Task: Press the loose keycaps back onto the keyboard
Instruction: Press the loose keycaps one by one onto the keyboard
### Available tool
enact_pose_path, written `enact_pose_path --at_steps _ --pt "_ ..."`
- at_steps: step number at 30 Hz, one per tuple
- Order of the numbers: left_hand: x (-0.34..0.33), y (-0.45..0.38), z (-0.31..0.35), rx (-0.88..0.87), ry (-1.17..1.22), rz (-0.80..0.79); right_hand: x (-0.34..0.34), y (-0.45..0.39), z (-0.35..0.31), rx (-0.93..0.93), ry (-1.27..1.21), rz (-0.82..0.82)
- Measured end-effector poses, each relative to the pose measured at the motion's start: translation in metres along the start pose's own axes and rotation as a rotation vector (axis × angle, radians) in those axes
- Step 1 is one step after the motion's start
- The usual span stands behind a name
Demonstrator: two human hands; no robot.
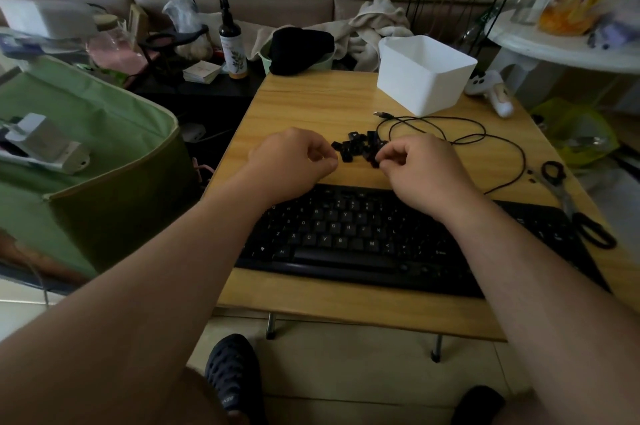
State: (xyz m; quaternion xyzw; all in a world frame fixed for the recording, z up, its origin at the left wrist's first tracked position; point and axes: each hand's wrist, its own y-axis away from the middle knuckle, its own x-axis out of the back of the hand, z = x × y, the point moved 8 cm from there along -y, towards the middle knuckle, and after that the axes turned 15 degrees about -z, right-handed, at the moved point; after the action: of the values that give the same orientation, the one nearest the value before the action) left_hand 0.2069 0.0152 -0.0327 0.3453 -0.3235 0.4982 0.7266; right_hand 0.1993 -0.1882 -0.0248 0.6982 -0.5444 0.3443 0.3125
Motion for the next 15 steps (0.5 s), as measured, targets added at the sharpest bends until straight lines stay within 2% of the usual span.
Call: enact_pose_path --at_steps 4,7,15 --pt "-0.012 -0.024 0.015 0.003 -0.099 0.031 0.004 -0.002 0.012 -0.031 0.083 -0.002" --pt "-0.014 -0.039 0.021 0.014 -0.165 0.087 0.007 -0.003 0.014 -0.019 0.053 0.007" --pt "-0.021 -0.052 0.026 0.071 -0.288 0.098 0.006 0.0 0.014 0.02 0.032 0.037"
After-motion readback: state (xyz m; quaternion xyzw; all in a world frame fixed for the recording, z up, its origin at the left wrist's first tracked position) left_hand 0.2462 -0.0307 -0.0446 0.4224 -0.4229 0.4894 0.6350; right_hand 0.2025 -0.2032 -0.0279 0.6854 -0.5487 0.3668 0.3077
